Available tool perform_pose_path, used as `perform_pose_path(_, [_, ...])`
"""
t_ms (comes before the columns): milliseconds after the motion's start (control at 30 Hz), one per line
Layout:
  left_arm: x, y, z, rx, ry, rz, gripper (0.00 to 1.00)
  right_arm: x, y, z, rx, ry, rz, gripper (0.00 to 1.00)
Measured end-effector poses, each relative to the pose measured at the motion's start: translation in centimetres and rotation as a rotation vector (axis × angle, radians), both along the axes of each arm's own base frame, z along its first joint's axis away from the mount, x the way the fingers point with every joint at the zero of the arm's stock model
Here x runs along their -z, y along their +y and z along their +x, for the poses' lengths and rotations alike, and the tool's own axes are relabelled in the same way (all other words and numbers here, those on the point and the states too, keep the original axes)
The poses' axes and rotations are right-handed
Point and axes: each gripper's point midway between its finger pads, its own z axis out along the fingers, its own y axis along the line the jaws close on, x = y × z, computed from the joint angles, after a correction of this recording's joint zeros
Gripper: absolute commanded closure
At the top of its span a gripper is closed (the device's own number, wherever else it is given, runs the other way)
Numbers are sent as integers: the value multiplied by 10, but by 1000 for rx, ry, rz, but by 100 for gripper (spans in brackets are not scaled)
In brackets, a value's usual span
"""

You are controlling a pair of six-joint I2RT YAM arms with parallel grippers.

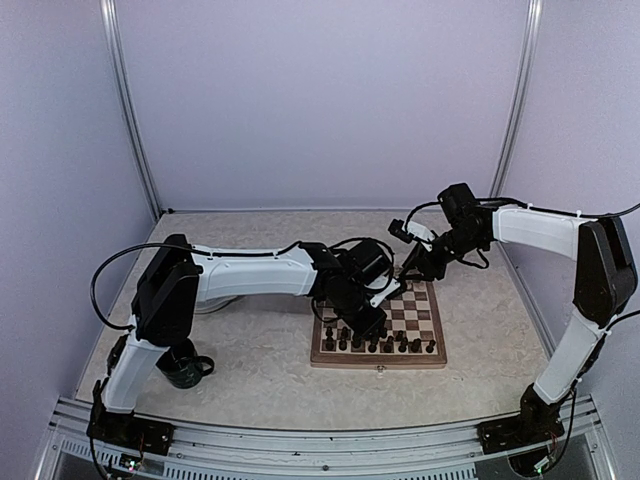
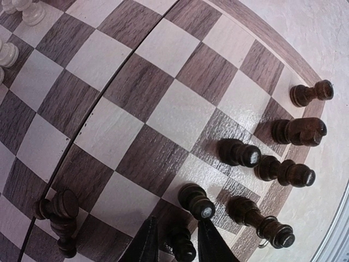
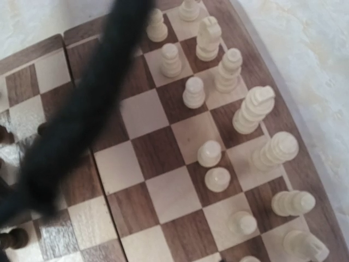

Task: Set up the chess pieces on the board
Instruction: Place the pawn at e7, then pick up the pawn from the chessboard.

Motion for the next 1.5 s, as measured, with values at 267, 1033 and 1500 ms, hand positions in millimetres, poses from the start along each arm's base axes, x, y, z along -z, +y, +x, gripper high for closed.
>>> perform_pose_path(267, [-42,13,5,-21,-14,-75,68,-1,2,-2,-7,6,13,66])
perform_pose_path(1033, [-56,101,70,-353,-25,-266,65,58,79,-67,-285,104,-69,61])
perform_pose_path(1500, [-13,120,62,-477,40,-289,65,81,84,-57,-252,96,-143,64])
